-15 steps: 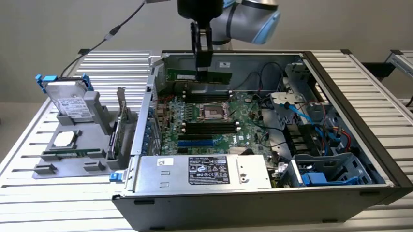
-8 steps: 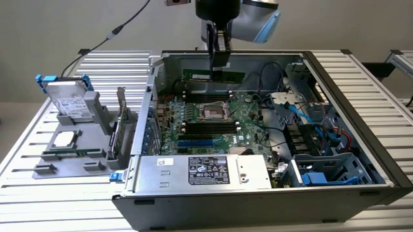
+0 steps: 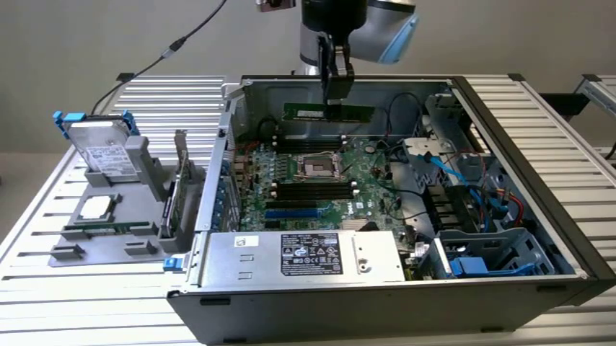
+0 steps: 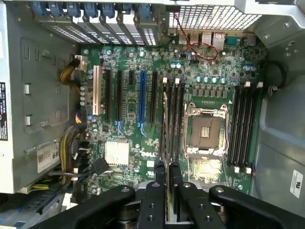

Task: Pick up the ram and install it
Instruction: 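Pick up the ram and move it above insertion slot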

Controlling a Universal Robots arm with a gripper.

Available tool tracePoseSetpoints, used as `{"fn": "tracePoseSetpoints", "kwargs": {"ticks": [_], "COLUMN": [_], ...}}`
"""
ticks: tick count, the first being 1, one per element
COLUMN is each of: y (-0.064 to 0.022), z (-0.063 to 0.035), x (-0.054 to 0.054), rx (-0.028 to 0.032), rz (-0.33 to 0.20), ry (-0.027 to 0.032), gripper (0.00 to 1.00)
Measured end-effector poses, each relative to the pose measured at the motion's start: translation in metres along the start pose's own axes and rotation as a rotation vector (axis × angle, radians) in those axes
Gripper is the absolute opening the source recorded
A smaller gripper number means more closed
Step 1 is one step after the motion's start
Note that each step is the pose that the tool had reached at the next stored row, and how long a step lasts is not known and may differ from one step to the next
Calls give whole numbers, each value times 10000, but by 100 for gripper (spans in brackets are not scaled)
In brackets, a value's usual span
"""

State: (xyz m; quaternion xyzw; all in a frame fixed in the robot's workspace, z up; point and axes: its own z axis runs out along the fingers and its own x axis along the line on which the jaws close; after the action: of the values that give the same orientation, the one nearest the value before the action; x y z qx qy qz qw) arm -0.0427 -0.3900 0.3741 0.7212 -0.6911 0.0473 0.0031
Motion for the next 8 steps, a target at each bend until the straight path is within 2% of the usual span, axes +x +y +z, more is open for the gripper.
{"fn": "tracePoseSetpoints", "kwargs": {"ticks": [3, 8], "y": [18, 69], "z": [16, 49], "x": [-11, -31], "rx": [144, 299], "rz": [34, 104], "ry": [7, 19], "gripper": [15, 15]}}
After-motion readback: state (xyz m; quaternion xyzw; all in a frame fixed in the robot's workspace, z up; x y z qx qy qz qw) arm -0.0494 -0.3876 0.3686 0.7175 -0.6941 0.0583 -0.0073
